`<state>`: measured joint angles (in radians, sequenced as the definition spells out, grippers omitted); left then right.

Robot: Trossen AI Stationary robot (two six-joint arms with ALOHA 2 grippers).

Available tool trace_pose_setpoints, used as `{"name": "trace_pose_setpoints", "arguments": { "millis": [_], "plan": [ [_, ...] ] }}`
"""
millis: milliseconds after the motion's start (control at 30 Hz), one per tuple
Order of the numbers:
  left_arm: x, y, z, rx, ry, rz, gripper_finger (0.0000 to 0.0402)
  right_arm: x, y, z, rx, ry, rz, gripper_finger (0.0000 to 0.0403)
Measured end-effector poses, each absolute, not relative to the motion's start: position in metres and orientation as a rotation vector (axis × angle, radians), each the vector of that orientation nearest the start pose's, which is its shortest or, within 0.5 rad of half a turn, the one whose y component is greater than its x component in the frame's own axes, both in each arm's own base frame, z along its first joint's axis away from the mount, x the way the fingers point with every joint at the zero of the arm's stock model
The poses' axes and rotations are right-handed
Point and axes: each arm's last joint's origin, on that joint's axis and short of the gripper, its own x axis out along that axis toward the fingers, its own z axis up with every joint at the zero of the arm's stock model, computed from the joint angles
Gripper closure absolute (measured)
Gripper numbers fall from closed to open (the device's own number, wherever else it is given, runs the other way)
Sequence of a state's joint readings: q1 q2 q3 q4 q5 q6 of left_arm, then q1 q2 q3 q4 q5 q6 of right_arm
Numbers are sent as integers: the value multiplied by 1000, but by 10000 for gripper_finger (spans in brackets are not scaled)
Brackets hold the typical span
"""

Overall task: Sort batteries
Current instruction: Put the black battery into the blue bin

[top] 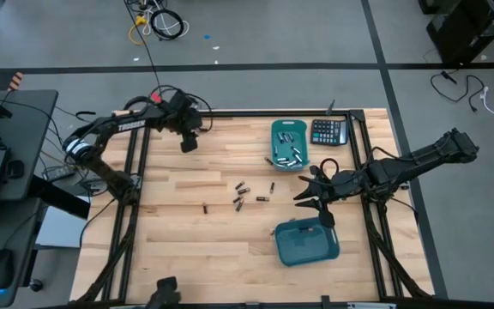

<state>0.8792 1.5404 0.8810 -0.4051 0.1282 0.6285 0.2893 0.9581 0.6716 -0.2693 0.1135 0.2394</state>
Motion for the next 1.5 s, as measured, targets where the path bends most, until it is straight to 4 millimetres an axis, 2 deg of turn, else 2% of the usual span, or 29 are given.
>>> {"name": "trace_pose_setpoints", "arguments": {
  "millis": [200,367,567,700,900,1200,1300,1433,1500],
  "plan": [
    [195,229,160,61,1127,328,254,195,54,257,119,561,104,331],
    [195,233,159,130,1133,329,254,195,53,257,122,560,93,331],
    [194,235,158,128,1133,330,254,196,50,257,125,559,76,331],
    [194,239,155,86,1115,366,254,196,49,257,123,559,73,331],
    [194,249,132,-7,1124,389,254,196,49,257,122,559,73,331],
    [199,253,133,-34,1125,385,259,196,49,257,120,559,74,331],
    [198,252,132,-38,1145,391,285,196,49,257,119,559,74,331],
    [198,251,131,-65,1154,402,361,196,49,257,112,559,76,331],
    [197,251,131,-70,1157,413,384,196,49,257,112,559,76,331]
  ]
}}
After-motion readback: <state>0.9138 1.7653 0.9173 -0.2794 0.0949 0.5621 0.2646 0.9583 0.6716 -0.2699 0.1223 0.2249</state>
